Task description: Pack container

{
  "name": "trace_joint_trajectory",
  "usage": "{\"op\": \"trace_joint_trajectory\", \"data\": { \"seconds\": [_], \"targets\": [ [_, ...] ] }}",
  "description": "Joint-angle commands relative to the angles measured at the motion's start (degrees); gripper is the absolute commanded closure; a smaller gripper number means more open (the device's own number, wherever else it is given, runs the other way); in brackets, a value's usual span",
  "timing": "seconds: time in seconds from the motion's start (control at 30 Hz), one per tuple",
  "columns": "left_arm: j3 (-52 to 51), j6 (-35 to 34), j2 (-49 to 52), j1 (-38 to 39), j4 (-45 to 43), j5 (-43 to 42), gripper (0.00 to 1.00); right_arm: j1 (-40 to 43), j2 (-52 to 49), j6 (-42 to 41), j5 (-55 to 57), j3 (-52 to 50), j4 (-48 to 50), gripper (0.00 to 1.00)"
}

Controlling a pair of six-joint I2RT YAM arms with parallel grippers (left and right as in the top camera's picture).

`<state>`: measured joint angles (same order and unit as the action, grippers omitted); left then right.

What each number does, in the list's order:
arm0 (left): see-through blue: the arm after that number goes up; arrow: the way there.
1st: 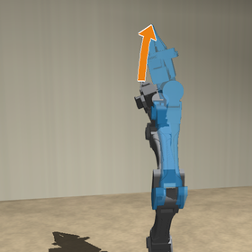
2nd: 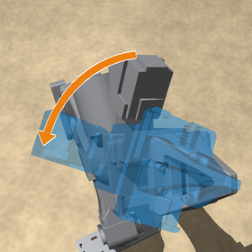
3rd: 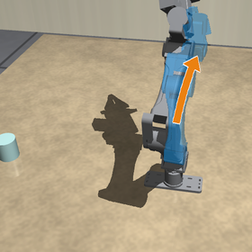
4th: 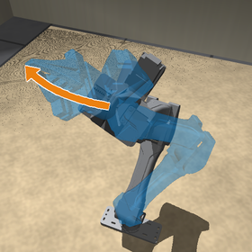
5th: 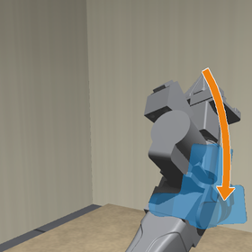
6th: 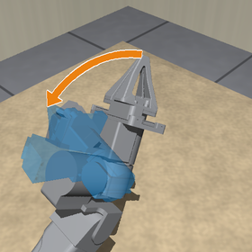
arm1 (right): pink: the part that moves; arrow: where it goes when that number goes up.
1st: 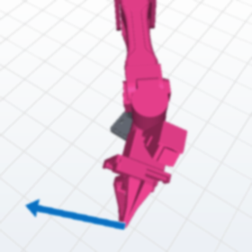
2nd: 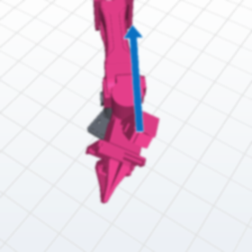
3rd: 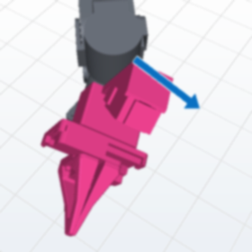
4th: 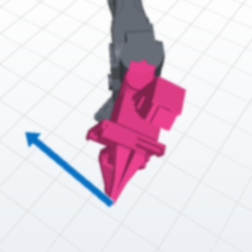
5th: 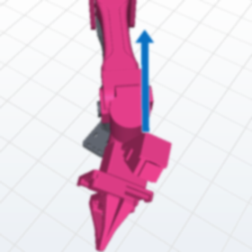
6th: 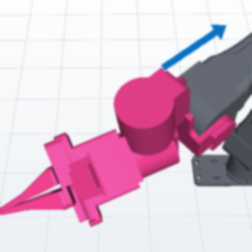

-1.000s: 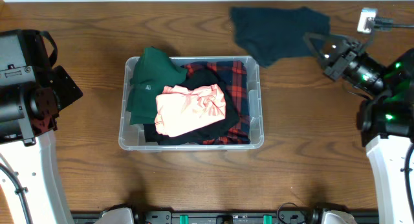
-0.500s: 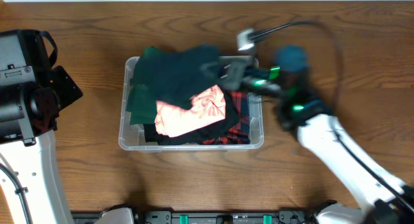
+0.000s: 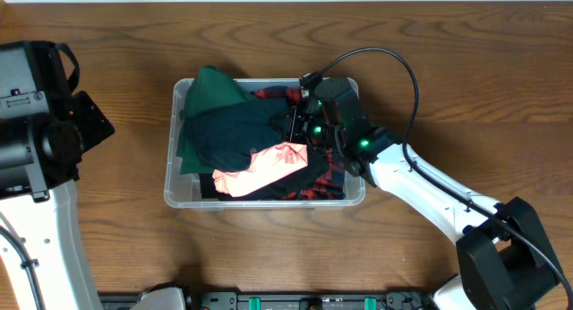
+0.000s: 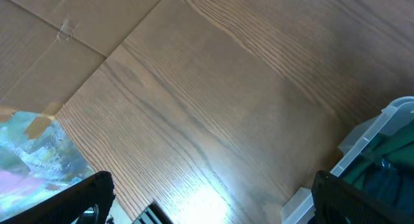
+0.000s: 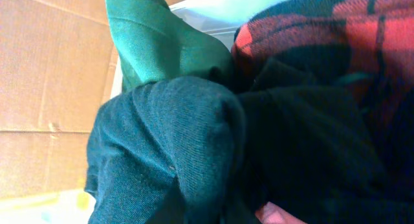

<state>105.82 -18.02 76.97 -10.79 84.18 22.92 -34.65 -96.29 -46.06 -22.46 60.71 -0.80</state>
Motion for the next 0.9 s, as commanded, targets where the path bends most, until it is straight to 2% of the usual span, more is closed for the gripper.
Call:
{"op": "trace_joint_trajectory", "data": {
  "seconds": [0.0, 0.03, 0.07, 0.13, 0.5, 0.8, 0.87],
  "targets": [
    [0.0, -0.31, -0.39, -0.24, 0.2, 1.11, 0.02, 0.17, -1.14, 9.18, 5.05, -2.62, -3.1, 0.71],
    [0.0, -0.31, -0.39, -0.24, 0.2, 1.11, 0.02, 0.57, -0.07, 11.52, 4.81, -2.62, -3.67, 0.56],
    [0.0, -0.31, -0.39, -0.24, 0.2, 1.11, 0.02, 1.09, 1.6, 13.66, 4.7, -2.62, -4.92, 0.29],
    [0.0, -0.31, -0.39, -0.24, 0.2, 1.11, 0.02, 2.75, 5.14, 16.83, 4.7, -2.62, -7.34, 0.01],
    [0.0, -0.31, -0.39, -0.24, 0.2, 1.11, 0.02, 13.62, 28.89, 23.47, 3.39, -2.62, -16.72, 0.01],
    [0.0, -0.31, -0.39, -0.24, 0.2, 1.11, 0.02, 14.71, 41.11, 23.93, 2.86, -2.62, -22.12, 0.01],
    [0.0, -0.28, -0.39, -0.24, 0.2, 1.14, 0.02, 14.78, 42.62, 24.46, 2.71, -2.62, -27.43, 0.01]
  ]
}}
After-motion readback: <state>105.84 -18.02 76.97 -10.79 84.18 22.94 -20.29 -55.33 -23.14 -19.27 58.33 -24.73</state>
